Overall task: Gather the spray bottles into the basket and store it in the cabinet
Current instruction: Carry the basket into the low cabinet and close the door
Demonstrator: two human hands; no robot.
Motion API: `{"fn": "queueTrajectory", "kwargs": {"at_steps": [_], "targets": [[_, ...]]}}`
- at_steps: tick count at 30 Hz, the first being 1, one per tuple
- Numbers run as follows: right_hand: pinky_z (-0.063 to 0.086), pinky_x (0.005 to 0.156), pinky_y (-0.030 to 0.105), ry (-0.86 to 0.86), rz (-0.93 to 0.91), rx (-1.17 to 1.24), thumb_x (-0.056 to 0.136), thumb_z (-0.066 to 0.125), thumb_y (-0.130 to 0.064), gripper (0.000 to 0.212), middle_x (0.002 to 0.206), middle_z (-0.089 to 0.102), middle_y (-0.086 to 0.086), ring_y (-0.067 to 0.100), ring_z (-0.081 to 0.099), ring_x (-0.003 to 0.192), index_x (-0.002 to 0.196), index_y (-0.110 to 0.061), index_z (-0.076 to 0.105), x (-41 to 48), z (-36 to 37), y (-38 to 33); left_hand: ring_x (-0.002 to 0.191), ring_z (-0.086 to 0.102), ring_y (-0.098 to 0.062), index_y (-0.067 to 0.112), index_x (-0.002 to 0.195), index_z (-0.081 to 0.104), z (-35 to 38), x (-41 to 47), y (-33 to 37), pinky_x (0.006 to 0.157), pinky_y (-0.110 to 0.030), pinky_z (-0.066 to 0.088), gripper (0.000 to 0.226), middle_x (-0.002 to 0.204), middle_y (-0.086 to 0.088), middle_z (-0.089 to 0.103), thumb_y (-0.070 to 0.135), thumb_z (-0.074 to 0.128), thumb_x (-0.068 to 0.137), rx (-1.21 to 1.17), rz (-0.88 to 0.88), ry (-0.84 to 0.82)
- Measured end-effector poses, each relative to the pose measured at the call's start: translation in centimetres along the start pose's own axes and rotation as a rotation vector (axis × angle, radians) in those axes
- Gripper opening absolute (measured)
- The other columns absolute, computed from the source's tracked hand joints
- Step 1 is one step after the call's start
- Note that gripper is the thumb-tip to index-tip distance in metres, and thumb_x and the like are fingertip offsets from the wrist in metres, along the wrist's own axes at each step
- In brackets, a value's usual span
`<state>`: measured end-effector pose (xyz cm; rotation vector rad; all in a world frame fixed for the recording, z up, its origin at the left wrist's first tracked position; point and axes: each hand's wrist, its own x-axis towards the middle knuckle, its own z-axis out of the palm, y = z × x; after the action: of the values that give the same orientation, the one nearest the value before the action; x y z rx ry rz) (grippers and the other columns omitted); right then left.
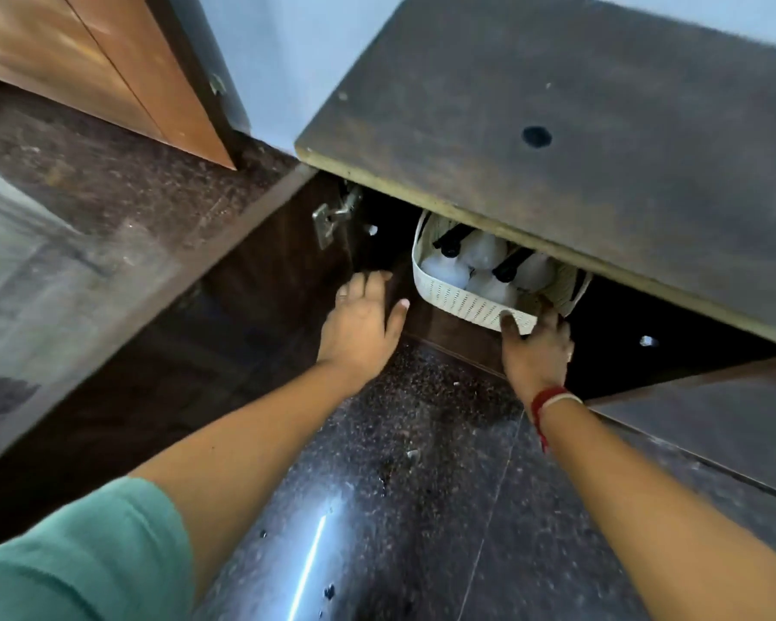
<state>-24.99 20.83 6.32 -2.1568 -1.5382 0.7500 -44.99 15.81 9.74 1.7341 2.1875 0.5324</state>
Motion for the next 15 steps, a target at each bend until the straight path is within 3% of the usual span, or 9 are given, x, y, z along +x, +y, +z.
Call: {"fn": "queueTrajectory", "kwargs": {"at_steps": [5,11,13,15], "targets": [[0.033,0.102,0.046,-0.136,-0.178,-0.142,0.091,0.053,-0.038,0.058,0.135,0.043,0.028,0.045,0.039,0.123,0.138,-0.005,0.040,-6.3,-4.3,-5.0,0.119,0.044,-0.025,0.021,0.130,0.043,-7.6,-3.9,1.4,0.092,-0.040,0.040,0.047,0.133,-0.004,0.047,0.036,0.050,0.086,0.247,0.209,0.032],[0.037,0.107,0.045,-0.199,-0.818,-0.190,0.089,0.055,-0.030,0.048,0.133,0.053,0.014,0.033,0.050,0.124,0.134,-0.012,0.049,-16.4,-7.9,-11.8,0.138,0.024,-0.028,0.024,0.136,0.041,-16.8,-8.4,-0.2,0.110,-0.060,0.018,0.056,0.147,-0.007,0.037,0.034,0.047,0.082,0.477,0.403,0.055],[0.032,0.110,0.048,-0.204,-0.948,-0.256,0.089,0.050,-0.036,0.055,0.142,0.047,0.010,0.029,0.044,0.132,0.141,-0.019,0.040,-18.8,-8.2,-14.8,0.141,0.016,-0.030,0.023,0.140,0.034,-19.8,-9.5,-1.5,0.108,-0.065,0.012,0.062,0.151,-0.009,0.026,0.036,0.044,0.081,0.575,0.368,0.070],[0.023,0.114,0.052,-0.182,-1.031,-0.331,0.089,0.047,-0.042,0.064,0.151,0.036,0.010,0.028,0.034,0.139,0.147,-0.023,0.028,-20.2,-8.1,-17.6,0.143,0.009,-0.032,0.021,0.145,0.024,-22.1,-10.6,-2.8,0.107,-0.067,0.008,0.069,0.154,-0.011,0.016,0.039,0.041,0.081,0.616,0.214,0.090]]}}
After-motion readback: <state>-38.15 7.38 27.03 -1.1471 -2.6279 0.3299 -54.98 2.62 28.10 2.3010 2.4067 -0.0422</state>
